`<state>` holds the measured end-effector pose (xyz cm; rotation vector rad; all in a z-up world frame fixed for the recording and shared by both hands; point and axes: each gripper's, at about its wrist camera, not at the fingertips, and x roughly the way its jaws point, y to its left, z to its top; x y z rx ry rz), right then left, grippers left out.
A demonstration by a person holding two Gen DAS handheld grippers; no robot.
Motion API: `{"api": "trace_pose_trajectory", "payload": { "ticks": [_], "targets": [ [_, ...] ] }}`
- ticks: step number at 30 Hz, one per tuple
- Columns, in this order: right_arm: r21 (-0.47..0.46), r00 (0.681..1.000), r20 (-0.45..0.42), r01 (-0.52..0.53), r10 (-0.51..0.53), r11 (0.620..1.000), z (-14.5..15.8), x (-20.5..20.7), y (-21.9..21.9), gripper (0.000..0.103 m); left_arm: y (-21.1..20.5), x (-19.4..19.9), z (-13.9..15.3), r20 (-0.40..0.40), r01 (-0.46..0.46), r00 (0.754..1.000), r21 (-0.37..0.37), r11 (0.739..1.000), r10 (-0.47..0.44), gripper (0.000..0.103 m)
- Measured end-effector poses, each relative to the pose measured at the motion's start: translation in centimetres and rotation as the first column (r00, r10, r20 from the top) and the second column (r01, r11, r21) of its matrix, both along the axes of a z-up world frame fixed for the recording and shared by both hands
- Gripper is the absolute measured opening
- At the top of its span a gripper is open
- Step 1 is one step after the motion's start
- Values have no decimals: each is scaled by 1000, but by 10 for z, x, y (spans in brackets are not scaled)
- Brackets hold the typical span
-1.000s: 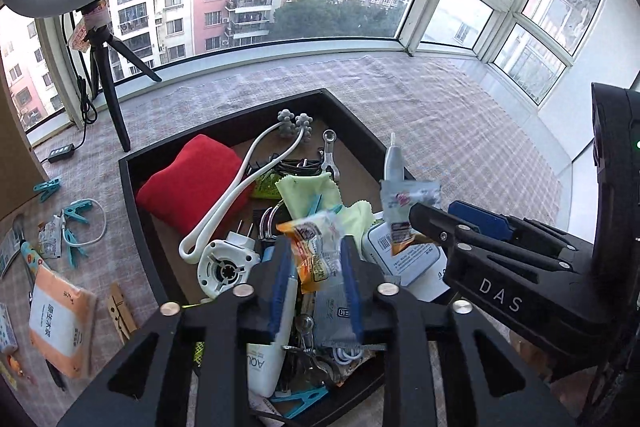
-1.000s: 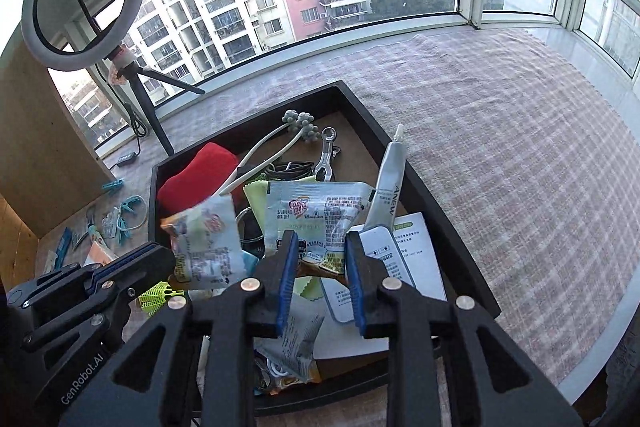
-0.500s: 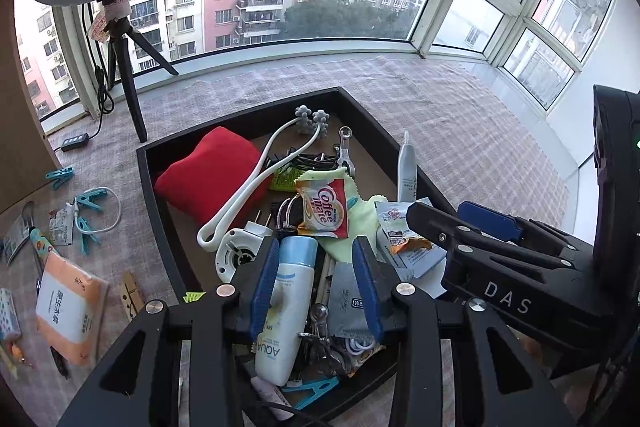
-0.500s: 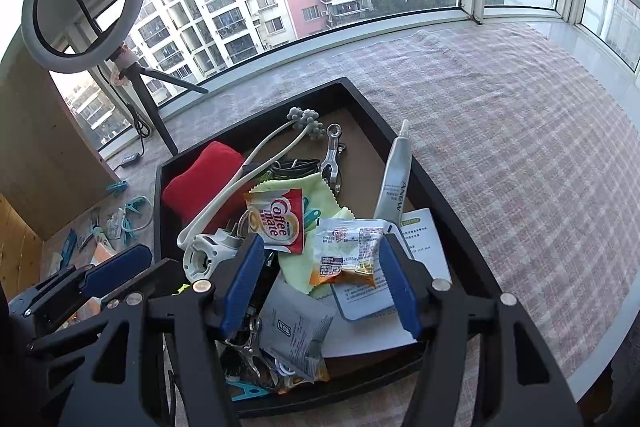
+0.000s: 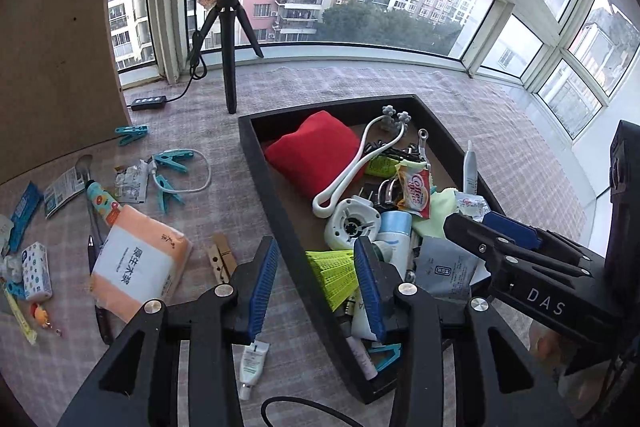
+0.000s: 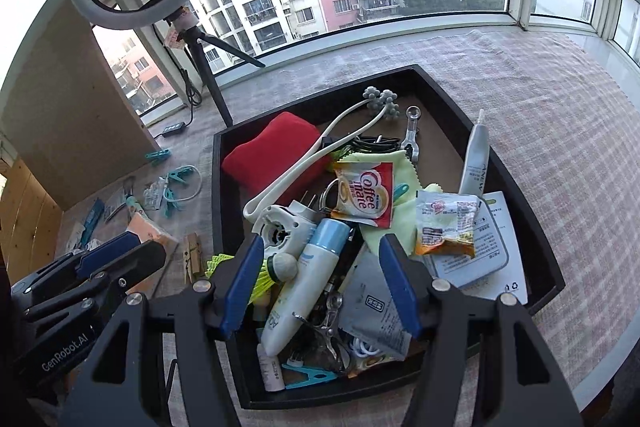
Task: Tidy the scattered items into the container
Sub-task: 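Withdraw both tools from the tray toward the tissue pack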
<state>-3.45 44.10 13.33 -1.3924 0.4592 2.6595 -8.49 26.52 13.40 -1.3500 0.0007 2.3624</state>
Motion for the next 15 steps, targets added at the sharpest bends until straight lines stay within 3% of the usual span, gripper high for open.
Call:
{"api": "trace_pose_trajectory", "payload": {
  "ticks": [7,15],
  "targets": [
    [-21,998,13,-57,58,998,-6,-13,-57,59,-76,-10,-9,2,-34,999,-53,998,35,38],
    [-56,987,67,-142,145,988,-33,-26,-123,59,-146,-34,-45,67,-61,995,-90,994,67,38]
  ]
}}
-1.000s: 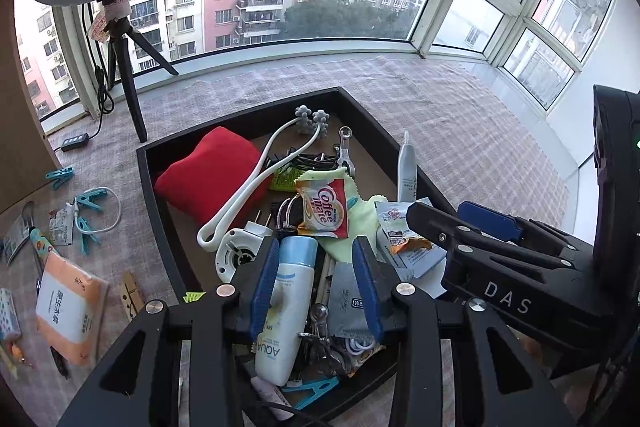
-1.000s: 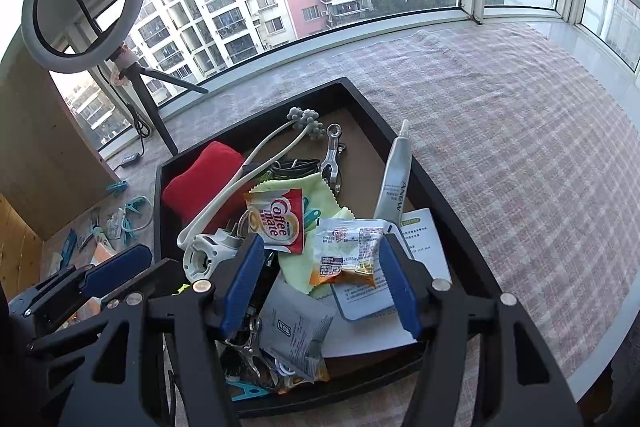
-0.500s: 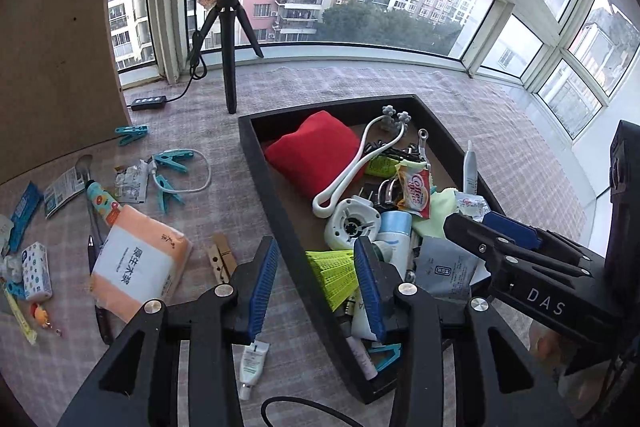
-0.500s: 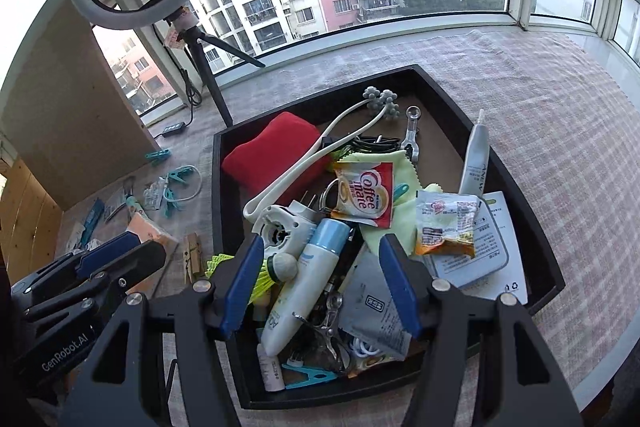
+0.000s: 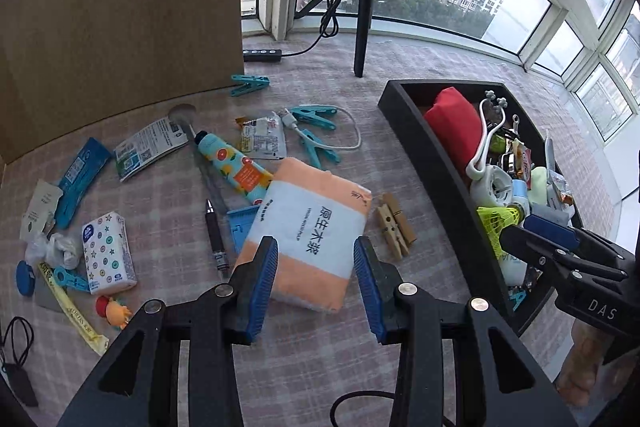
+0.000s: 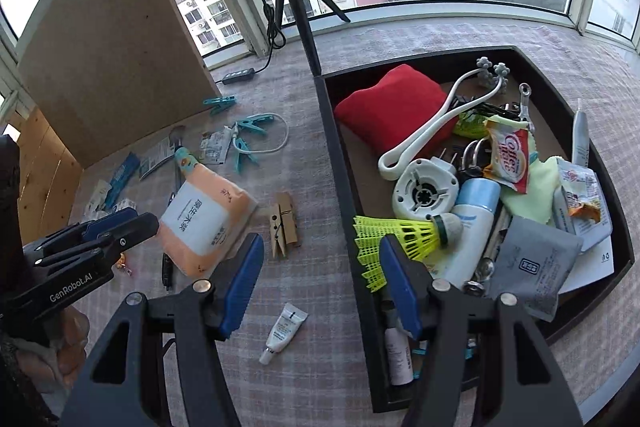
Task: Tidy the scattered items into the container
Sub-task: 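Withdraw both tools from the tray toward the tissue pack, then grasp the orange-and-white tissue pack between both tools and lift it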
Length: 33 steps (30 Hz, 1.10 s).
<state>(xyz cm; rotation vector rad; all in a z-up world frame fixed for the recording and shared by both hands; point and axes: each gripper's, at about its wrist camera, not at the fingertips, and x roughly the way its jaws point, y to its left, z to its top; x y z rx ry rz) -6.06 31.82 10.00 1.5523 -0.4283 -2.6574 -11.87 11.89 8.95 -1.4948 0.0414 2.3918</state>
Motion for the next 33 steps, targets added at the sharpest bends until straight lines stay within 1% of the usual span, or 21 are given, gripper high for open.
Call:
{"api": "trace_pose_trajectory", "payload": {
  "ticks": [2,5,7,15,18,24,27,31,33],
  "targets": [
    [-32,1000,28,-12,13,999,-11,-6,-12,59,-8,-7,-9,20,1,1000,-9,1000,-1,38],
    [-83,996,69,-47,53,995,-28,-15,-31,59,-21,-18,-19,49,-27,998,12,1000,26,38],
    [-84,993,89,-66,73,994,-37,-20,-43,59,-25,-21,-23,61,-26,998,29,999,24,38],
    [-67,981,144,-120,129,991,-60,-35,-67,59,-15,-27,-40,91,20,996,16,1000,-22,38],
    [-71,980,158,-114,124,991,-65,-40,-66,59,-14,-30,-44,98,25,995,12,1000,-27,38],
    [-157,981,178,-55,83,986,-70,-53,-51,59,-20,-32,-49,109,42,993,37,998,-46,41],
    [-164,980,186,-44,75,985,-71,-63,-53,59,-18,-31,-51,108,64,992,44,997,-69,42],
    [-162,976,203,-48,81,986,-75,-75,-62,59,-16,-25,-56,118,93,988,64,994,-100,48],
    [-187,973,210,-51,91,981,-77,-78,-66,59,-13,-21,-58,116,107,987,64,992,-114,51]
  ]
}}
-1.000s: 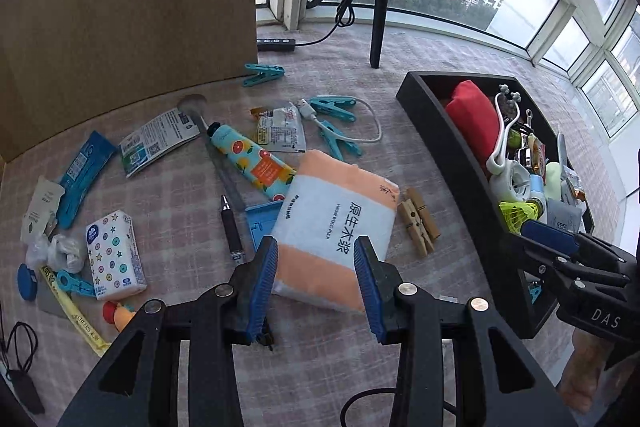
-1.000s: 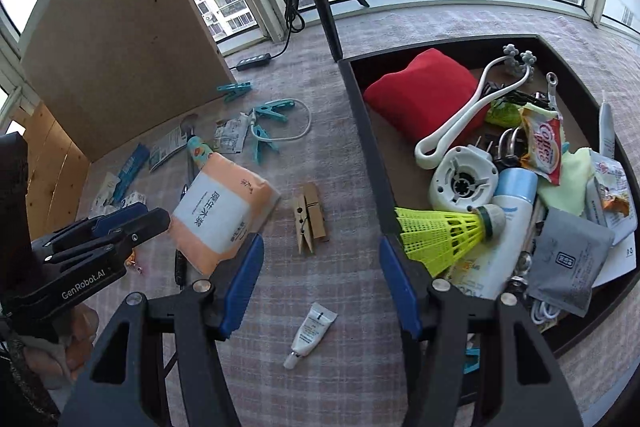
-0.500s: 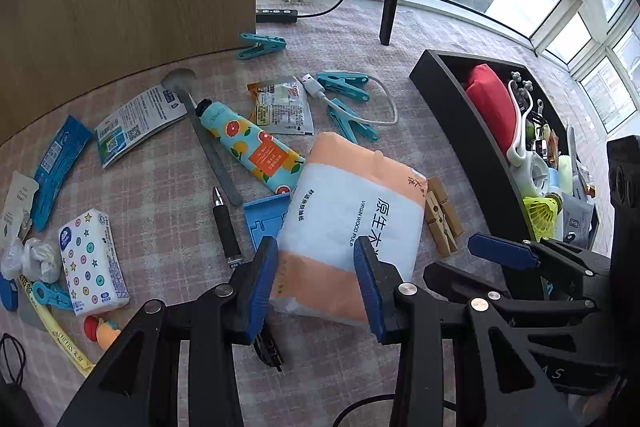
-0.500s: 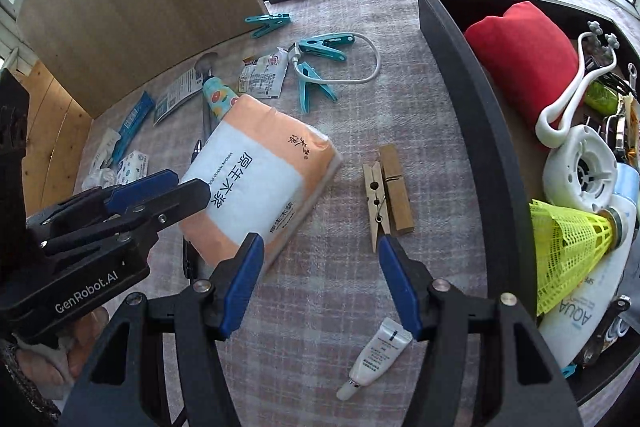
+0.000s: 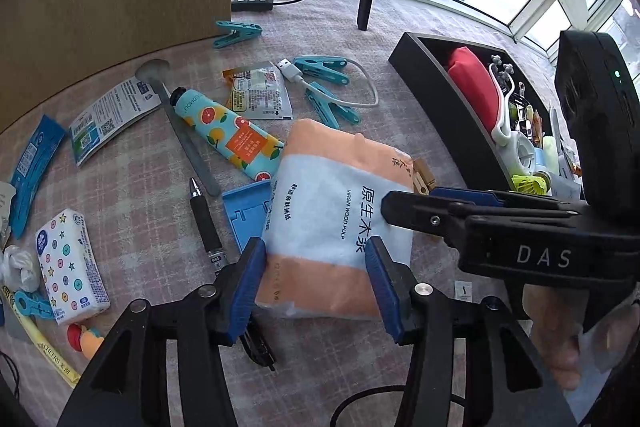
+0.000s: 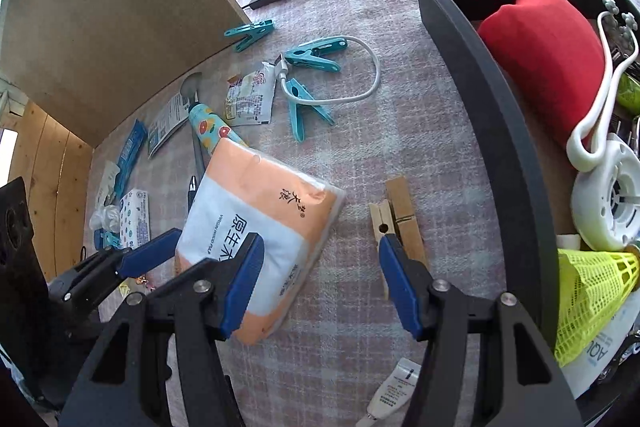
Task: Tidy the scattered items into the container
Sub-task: 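Grasp the orange-and-white tissue pack between both tools and lift it, then carry the tissue pack over the black tray and lower it in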
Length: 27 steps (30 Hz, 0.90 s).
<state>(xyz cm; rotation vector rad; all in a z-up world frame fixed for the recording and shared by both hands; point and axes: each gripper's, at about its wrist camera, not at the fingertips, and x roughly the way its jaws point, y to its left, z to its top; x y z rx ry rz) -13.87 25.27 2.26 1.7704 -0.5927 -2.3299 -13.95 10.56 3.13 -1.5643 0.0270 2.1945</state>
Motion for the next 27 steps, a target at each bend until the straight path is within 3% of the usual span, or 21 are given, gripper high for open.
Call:
{"api": "trace_pose_trajectory", "payload": {
  "ticks": [8,14,21,27],
  "targets": [
    [-99,999,31,-37,40,994,-7,-2,-17,59,4,6,-6,25,-1,1000,57,998,-1,53],
    [-31,998,-6,-58,58,998,6,5,-25,59,6,11,-1,31,-31,999,78,997,28,53],
    [-27,996,-78,-41,39,999,37,10,-8,59,24,14,32,-38,-13,999,95,995,17,53],
    [-9,989,-147,31,-32,999,70,15,29,59,67,8,64,-95,47,995,115,992,-37,53]
  ]
}}
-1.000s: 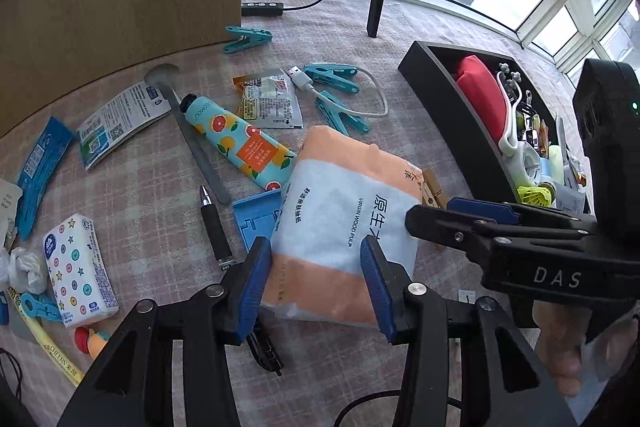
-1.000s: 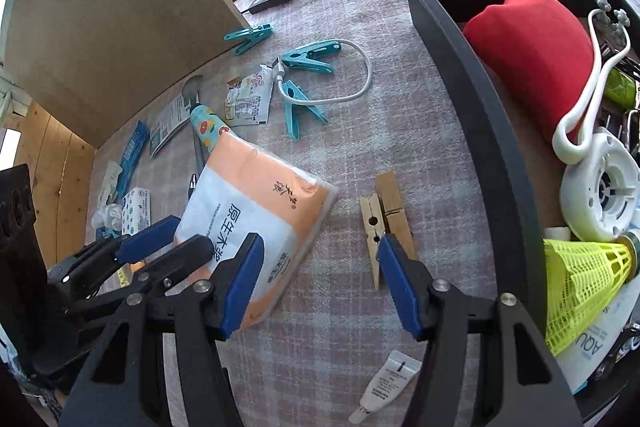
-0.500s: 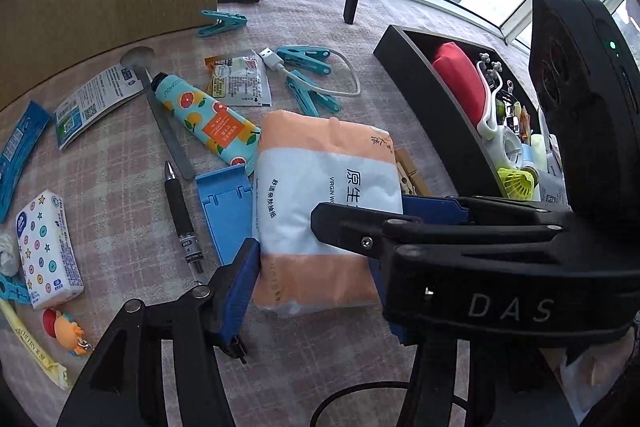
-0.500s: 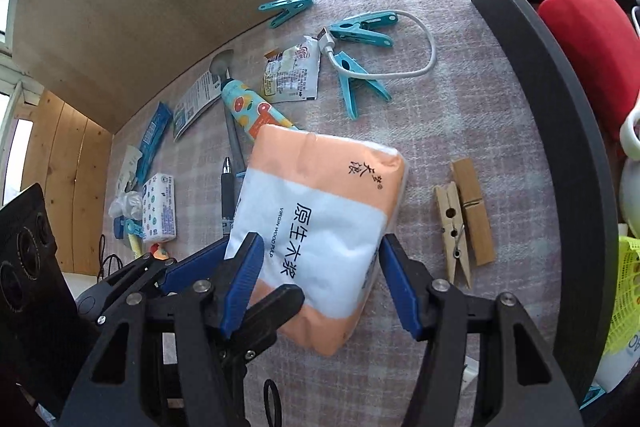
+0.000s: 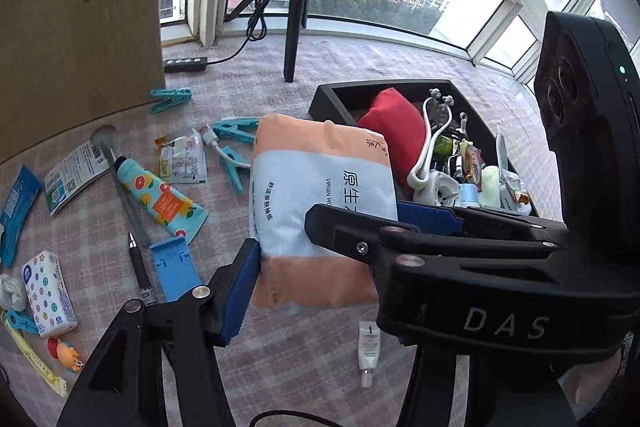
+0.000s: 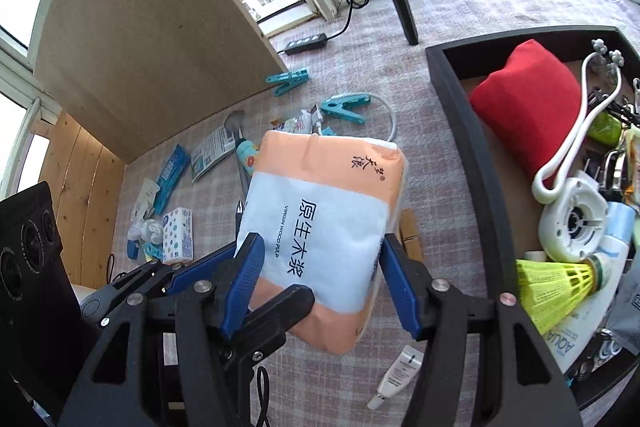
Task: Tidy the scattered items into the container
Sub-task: 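Carry the tissue pack over the black tray and lower it in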
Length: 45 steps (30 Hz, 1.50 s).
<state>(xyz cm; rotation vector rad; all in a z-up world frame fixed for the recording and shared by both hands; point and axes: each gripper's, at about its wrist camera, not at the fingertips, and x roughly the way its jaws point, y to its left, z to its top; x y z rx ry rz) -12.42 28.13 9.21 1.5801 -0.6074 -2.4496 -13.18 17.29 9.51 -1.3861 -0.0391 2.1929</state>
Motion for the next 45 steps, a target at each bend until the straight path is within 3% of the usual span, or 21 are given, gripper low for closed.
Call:
{"api": "trace_pose_trajectory", "payload": {
  "ticks": [8,16,25,28,30,32,33,45],
  "targets": [
    [20,987,-66,148,-146,989,30,17,75,59,77,0,26,-56,125,991,22,992,-124,53],
    [34,950,-102,301,-296,953,47,48,152,59,156,12,43,-86,264,962,30,964,-260,53],
    [53,911,-127,400,-392,915,60,75,208,59,218,24,55,-116,328,939,11,944,-325,53],
    [76,907,-152,408,-394,910,66,79,215,60,226,26,58,-133,327,937,4,945,-324,54],
    [106,888,-178,445,-423,889,70,83,219,61,228,23,58,-128,292,948,-4,956,-290,63],
    [145,862,-206,494,-462,857,72,88,223,73,226,19,57,-114,259,959,-8,966,-258,72],
    [145,858,-212,502,-468,853,72,90,224,74,225,19,56,-110,257,960,-6,967,-256,72],
    [143,891,-192,439,-411,887,65,82,203,74,193,22,53,-116,234,965,-21,972,-235,72]
  ]
}}
